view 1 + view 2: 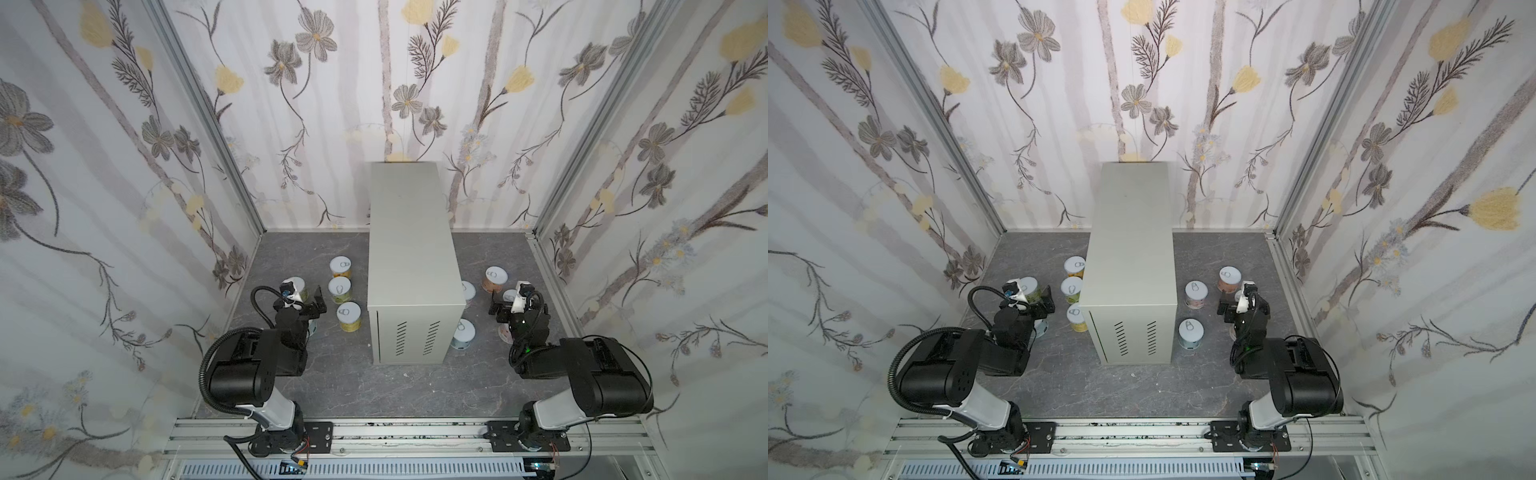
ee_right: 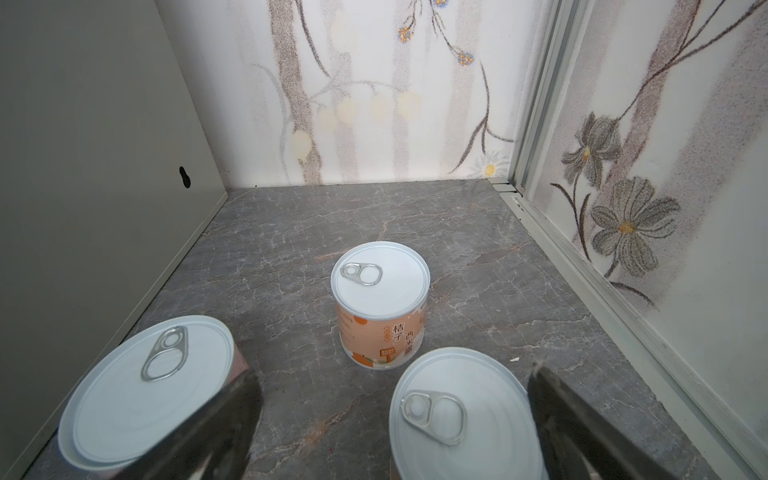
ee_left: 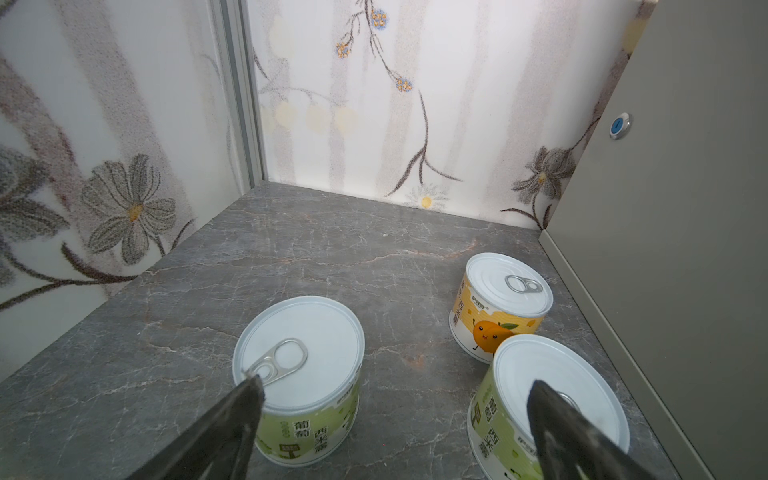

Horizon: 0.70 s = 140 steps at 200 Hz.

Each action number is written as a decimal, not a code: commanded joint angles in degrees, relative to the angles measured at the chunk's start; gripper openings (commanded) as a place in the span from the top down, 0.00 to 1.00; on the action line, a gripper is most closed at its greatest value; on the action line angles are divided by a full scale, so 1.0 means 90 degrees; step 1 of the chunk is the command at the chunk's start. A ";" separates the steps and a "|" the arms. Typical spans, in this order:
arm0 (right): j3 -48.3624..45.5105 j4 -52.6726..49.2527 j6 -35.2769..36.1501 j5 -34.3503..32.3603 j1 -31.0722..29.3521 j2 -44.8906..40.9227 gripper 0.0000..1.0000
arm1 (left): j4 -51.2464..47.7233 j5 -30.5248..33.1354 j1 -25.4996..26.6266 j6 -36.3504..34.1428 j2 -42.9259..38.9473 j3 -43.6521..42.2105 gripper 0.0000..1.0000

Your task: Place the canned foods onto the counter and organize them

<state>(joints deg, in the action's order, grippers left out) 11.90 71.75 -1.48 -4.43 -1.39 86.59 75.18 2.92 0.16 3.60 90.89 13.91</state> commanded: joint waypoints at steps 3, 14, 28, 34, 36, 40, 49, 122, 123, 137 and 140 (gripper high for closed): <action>0.0019 0.0261 -0.0012 0.0003 0.0003 -0.0011 0.00 | 0.0061 -0.0017 -0.0008 -0.0004 -0.0011 0.0029 0.00; 0.0020 0.0261 -0.0012 0.0003 0.0005 -0.0014 0.00 | 0.0063 -0.0021 -0.0008 -0.0003 -0.0011 0.0035 0.00; 0.0032 0.0251 -0.0012 0.0003 0.0008 -0.0011 0.00 | 0.0057 -0.0012 -0.0007 -0.0001 -0.0016 0.0032 0.00; 0.0026 0.0249 -0.0012 0.0003 0.0007 -0.0006 0.00 | 0.0062 -0.0019 -0.0007 -0.0003 -0.0006 0.0033 0.00; 0.0030 0.0250 -0.0012 0.0003 0.0007 -0.0009 0.00 | 0.0064 -0.0016 -0.0008 0.0000 -0.0015 0.0035 0.00; 0.0032 0.0242 -0.0012 0.0003 0.0008 -0.0011 0.00 | 0.0062 -0.0008 -0.0002 0.0000 -0.0011 0.0041 0.00; 0.0034 0.0241 -0.0017 0.0003 0.0008 -0.0019 0.00 | 0.0058 -0.0010 -0.0008 -0.0007 -0.0009 0.0043 0.00; 0.1765 -0.3915 -0.0361 -0.0468 -0.0007 -0.1671 0.00 | -0.3698 0.1163 0.0089 0.0157 -0.2009 0.1749 0.00; 0.1784 -0.3937 -0.0367 -0.0457 -0.0004 -0.1701 0.00 | -0.3760 0.1186 0.0094 0.0167 -0.2035 0.1791 0.00; 0.1993 -0.4512 -0.0495 -0.0319 -0.0012 -0.2139 0.00 | -0.4622 0.1351 0.0090 0.0323 -0.2425 0.2468 0.00; 0.2024 -0.4610 -0.0529 -0.0303 -0.0017 -0.2236 0.00 | -0.4796 0.1363 0.0097 0.0341 -0.2482 0.2628 0.00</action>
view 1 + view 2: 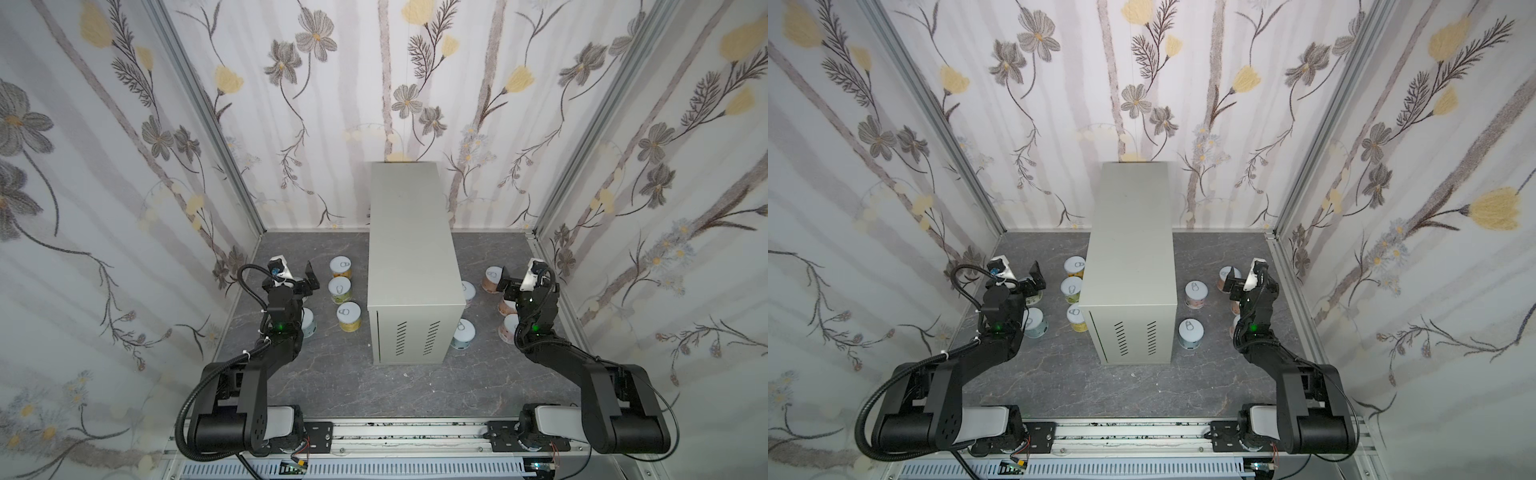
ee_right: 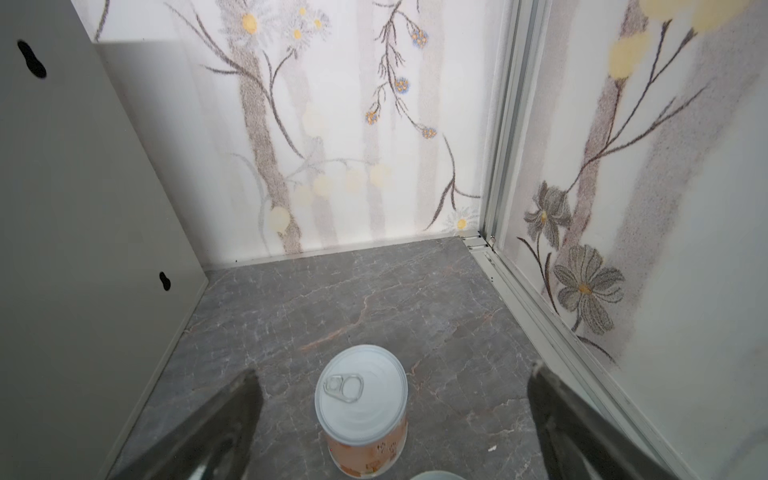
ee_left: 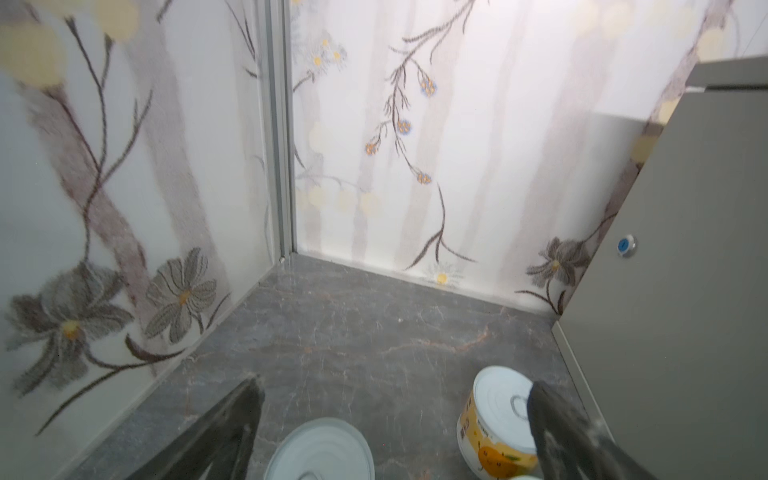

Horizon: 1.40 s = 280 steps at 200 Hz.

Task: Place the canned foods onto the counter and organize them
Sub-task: 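Lower the right gripper onto the pink-labelled can and close it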

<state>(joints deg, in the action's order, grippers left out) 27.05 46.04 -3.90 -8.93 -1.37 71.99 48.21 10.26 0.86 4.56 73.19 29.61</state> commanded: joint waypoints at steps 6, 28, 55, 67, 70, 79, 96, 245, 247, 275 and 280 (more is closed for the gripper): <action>0.0368 -0.1894 -0.0341 0.0203 -0.0024 -0.0795 0.00 | -0.2119 0.0543 0.0014 0.0254 -0.0606 0.1177 0.00; 0.0463 -0.2657 -0.1125 -0.0116 -0.0024 -0.1522 0.00 | -0.3148 0.0428 0.0031 0.0390 -0.0785 0.2088 0.00; 0.0834 -0.4623 -0.2326 -0.0292 -0.0009 -0.1998 0.00 | -0.4526 -0.0062 0.0042 0.0270 -0.0774 0.3158 0.00; 0.0944 -0.5374 -0.2447 0.0052 -0.0014 -0.2022 0.00 | -0.5203 -0.0434 0.0051 0.0135 -0.0726 0.3617 0.00; 0.0962 -0.5539 -0.2499 0.0087 -0.0014 -0.2022 0.00 | -0.5355 -0.0517 0.0058 0.0097 -0.0712 0.3724 0.00; 0.0986 -0.5990 -0.2703 0.0074 -0.0014 -0.2010 0.00 | -0.5748 -0.0706 0.0075 -0.0008 -0.0700 0.3937 0.00; 0.0880 -0.6497 -0.2985 0.0079 -0.0009 -0.2018 0.00 | -0.6059 -0.0788 0.0159 -0.0262 -0.0813 0.3991 0.00; 0.1008 -0.7013 -0.2517 -0.0567 0.0189 -0.0450 0.00 | -0.5356 -0.0323 0.1275 -0.1594 -0.0965 0.2865 0.00; 0.1008 -0.6999 -0.2509 -0.0548 0.0198 -0.0430 0.00 | -0.5356 -0.0321 0.1284 -0.1599 -0.0957 0.2858 0.00; 0.0954 -0.6732 -0.2414 -0.0287 0.0230 -0.0209 0.00 | -0.5356 -0.0242 0.1383 -0.1707 -0.0925 0.2818 0.00; 0.0938 -0.6669 -0.2387 -0.0231 0.0235 -0.0192 0.00 | -0.5348 -0.0226 0.1393 -0.1722 -0.0930 0.2797 0.00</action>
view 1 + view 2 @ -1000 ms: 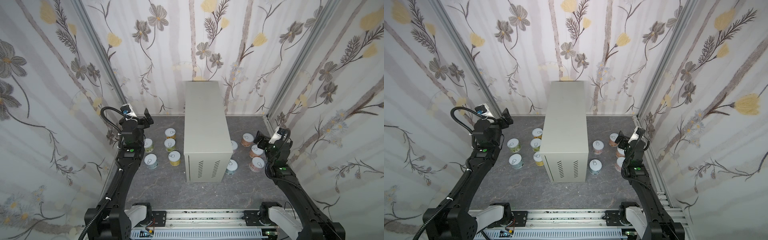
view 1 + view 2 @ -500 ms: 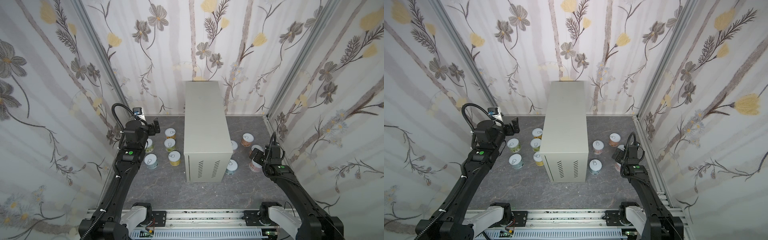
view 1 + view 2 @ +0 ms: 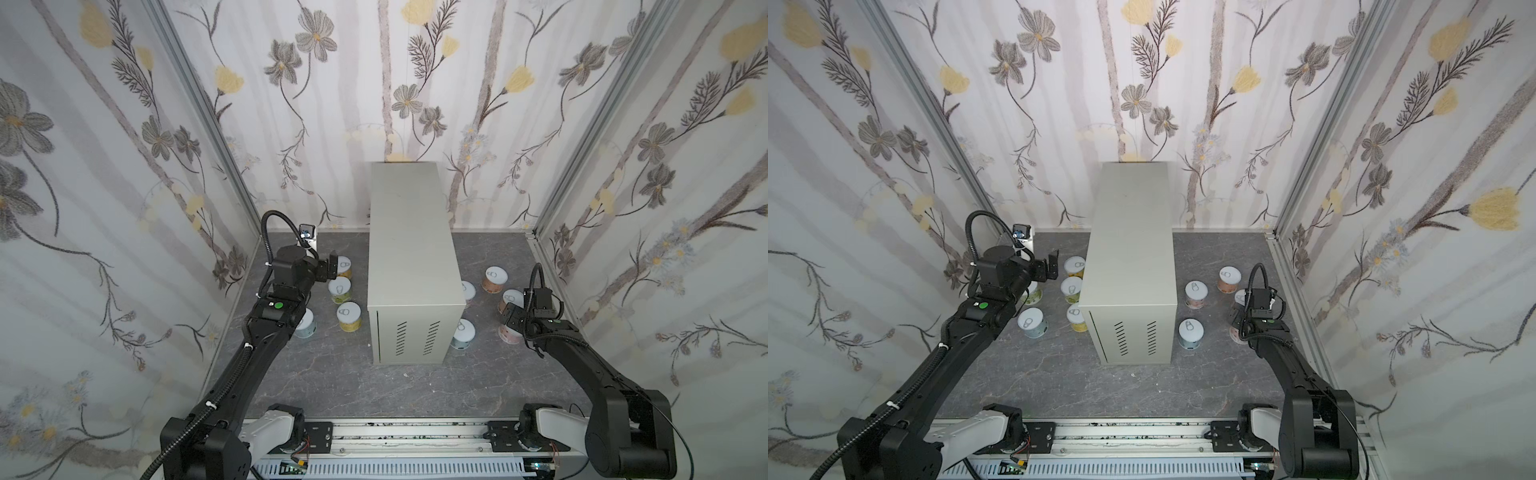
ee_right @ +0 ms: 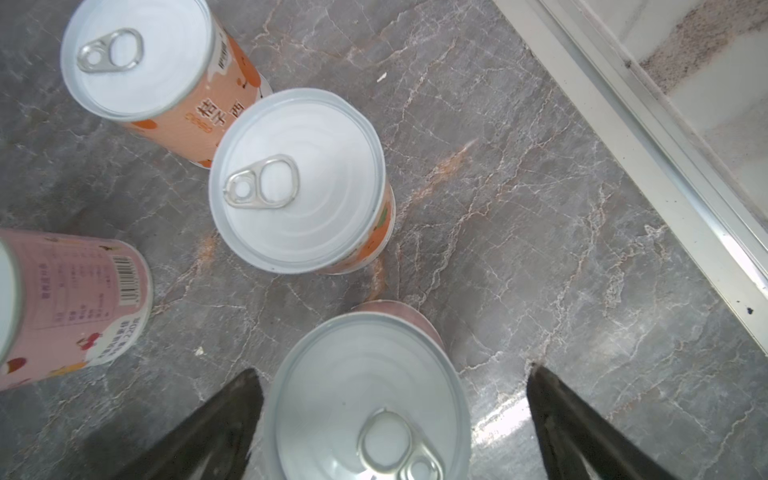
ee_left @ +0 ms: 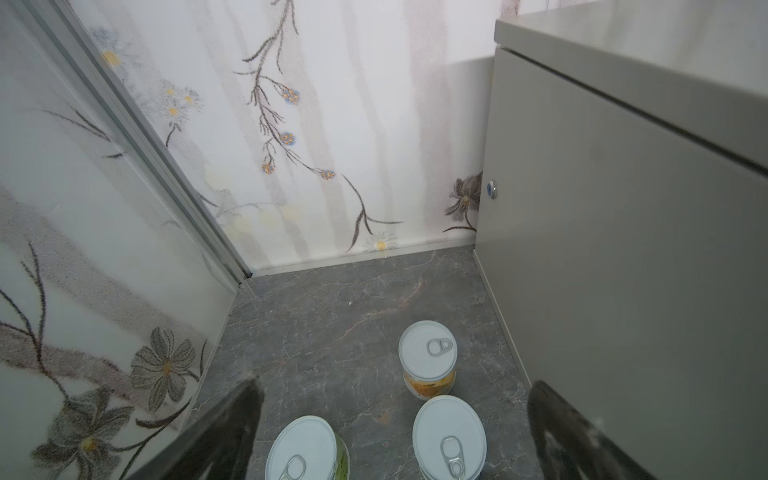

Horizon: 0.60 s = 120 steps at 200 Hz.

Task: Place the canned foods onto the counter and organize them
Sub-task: 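Lower the right gripper onto the pink-labelled can and close it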

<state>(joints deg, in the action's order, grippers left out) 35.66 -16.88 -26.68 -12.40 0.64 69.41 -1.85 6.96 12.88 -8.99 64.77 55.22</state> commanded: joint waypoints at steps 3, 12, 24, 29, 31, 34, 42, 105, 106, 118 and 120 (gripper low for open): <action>-0.0026 0.0355 0.0164 0.0207 0.0016 0.0107 0.00 | 0.0228 0.0149 0.0062 -0.0229 0.0001 -0.0059 0.00; -0.0042 0.0432 0.0220 0.0319 0.0016 0.0154 0.00 | 0.0267 0.0154 0.0080 -0.0248 -0.0014 -0.0105 0.00; -0.0027 0.0449 0.0267 0.0393 0.0020 0.0211 0.00 | 0.0321 0.0159 0.0101 -0.0279 -0.0029 -0.0172 0.00; -0.0034 0.0464 0.0287 0.0436 0.0023 0.0226 0.00 | 0.0339 0.0155 0.0111 -0.0280 -0.0029 -0.0186 0.00; -0.0033 0.0468 0.0295 0.0447 0.0025 0.0235 0.00 | 0.0341 0.0154 0.0111 -0.0287 -0.0029 -0.0188 0.00; -0.0037 0.0477 0.0303 0.0463 0.0022 0.0244 0.00 | 0.0342 0.0154 0.0120 -0.0289 -0.0024 -0.0188 0.00; -0.0038 0.0497 0.0326 0.0506 0.0026 0.0265 0.00 | 0.0323 0.0160 0.0139 -0.0298 -0.0019 -0.0188 0.00; -0.0180 0.0414 0.0238 0.0424 0.0026 0.0422 0.04 | 0.0409 0.0231 0.0210 -0.0397 -0.0182 -0.0301 0.00; -0.0180 0.0414 0.0238 0.0424 0.0026 0.0422 0.04 | 0.0410 0.0227 0.0215 -0.0397 -0.0184 -0.0303 0.00; -0.0195 0.0356 0.0187 0.0373 0.0021 0.0442 0.05 | 0.0437 0.0222 0.0228 -0.0387 -0.0228 -0.0328 0.00; -0.0201 0.0349 0.0182 0.0373 0.0025 0.0442 0.05 | 0.0439 0.0215 0.0228 -0.0387 -0.0233 -0.0331 0.00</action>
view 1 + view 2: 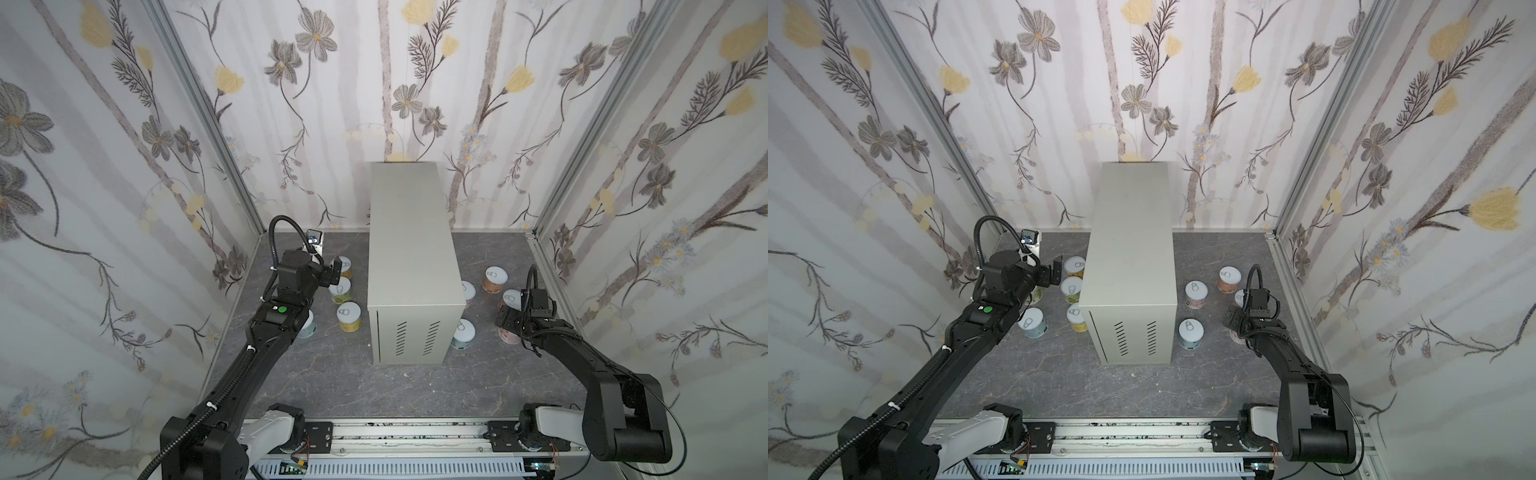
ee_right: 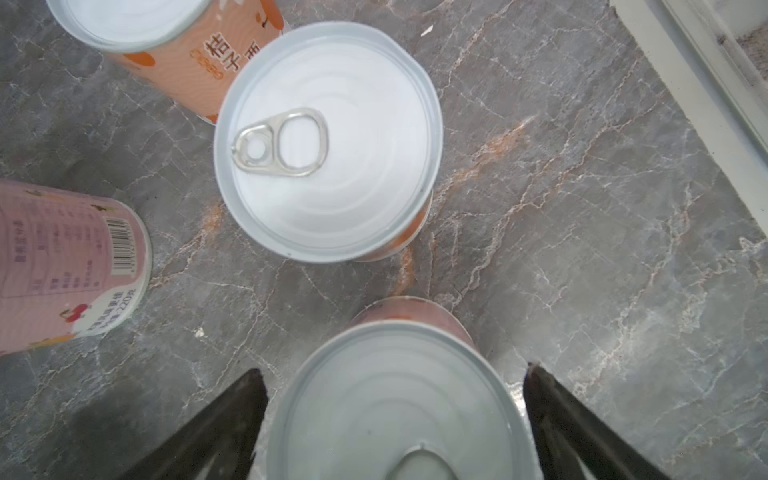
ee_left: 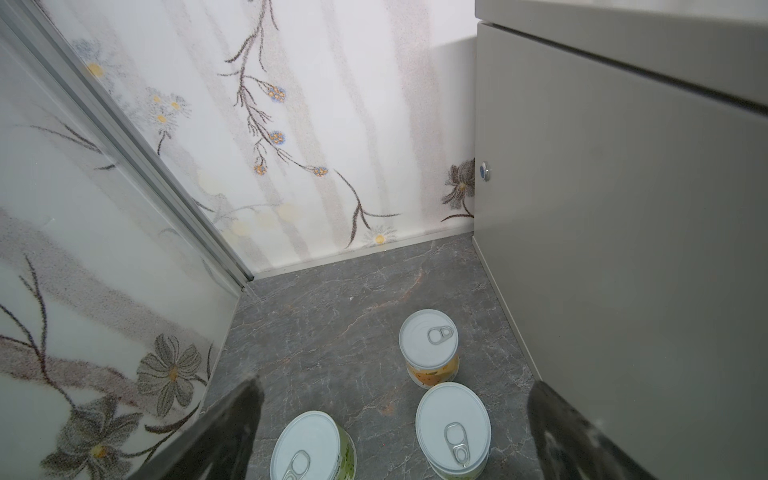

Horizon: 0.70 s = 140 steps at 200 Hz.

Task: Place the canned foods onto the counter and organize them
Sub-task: 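Lower the right gripper onto the pink-labelled can and close it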

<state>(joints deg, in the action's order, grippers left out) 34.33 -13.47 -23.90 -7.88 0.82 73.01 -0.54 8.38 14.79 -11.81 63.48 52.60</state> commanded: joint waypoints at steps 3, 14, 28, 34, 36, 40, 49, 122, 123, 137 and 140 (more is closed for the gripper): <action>-0.0061 -0.0044 -0.0136 -0.0134 0.0006 0.0042 0.06 | 0.0299 0.0055 0.0018 -0.0074 -0.0099 -0.0050 0.00; -0.0117 -0.0055 -0.0171 -0.0125 0.0007 0.0009 0.07 | 0.0304 0.0045 0.0046 -0.0074 -0.0129 -0.0071 0.00; -0.0202 -0.0039 -0.0195 -0.0084 0.0007 -0.0058 0.08 | 0.0333 0.0045 0.0066 -0.0083 -0.0149 -0.0093 0.00; -0.0231 -0.0022 -0.0193 -0.0073 0.0007 -0.0088 0.09 | 0.0341 0.0045 0.0075 -0.0084 -0.0149 -0.0097 0.00; -0.0237 -0.0018 -0.0190 -0.0072 0.0007 -0.0098 0.10 | 0.0350 0.0045 0.0076 -0.0084 -0.0142 -0.0108 0.00; -0.0265 -0.0008 -0.0194 -0.0072 0.0007 -0.0113 0.11 | 0.0360 0.0046 0.0076 -0.0084 -0.0140 -0.0109 0.00; -0.0289 -0.0009 -0.0196 -0.0073 0.0005 -0.0148 0.13 | 0.0372 0.0048 0.0085 -0.0084 -0.0121 -0.0114 0.00; -0.0187 0.0052 -0.0047 0.0010 0.0007 -0.0008 0.38 | 0.0333 0.0113 0.0132 -0.0113 -0.0062 -0.0141 0.00; -0.0184 0.0052 -0.0043 0.0013 0.0007 -0.0007 0.39 | 0.0333 0.0118 0.0133 -0.0113 -0.0062 -0.0141 0.00; -0.0136 0.0015 -0.0040 0.0027 0.0007 0.0003 0.45 | 0.0323 0.0123 0.0130 -0.0123 -0.0052 -0.0136 0.00; -0.0105 -0.0030 -0.0040 0.0021 0.0007 0.0003 0.46 | 0.0316 0.0123 0.0134 -0.0128 -0.0044 -0.0127 0.00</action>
<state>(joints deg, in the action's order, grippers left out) 32.45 -12.80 -24.56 -7.84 0.82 72.73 0.75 8.93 16.03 -12.03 62.87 51.48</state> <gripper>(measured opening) 0.669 0.998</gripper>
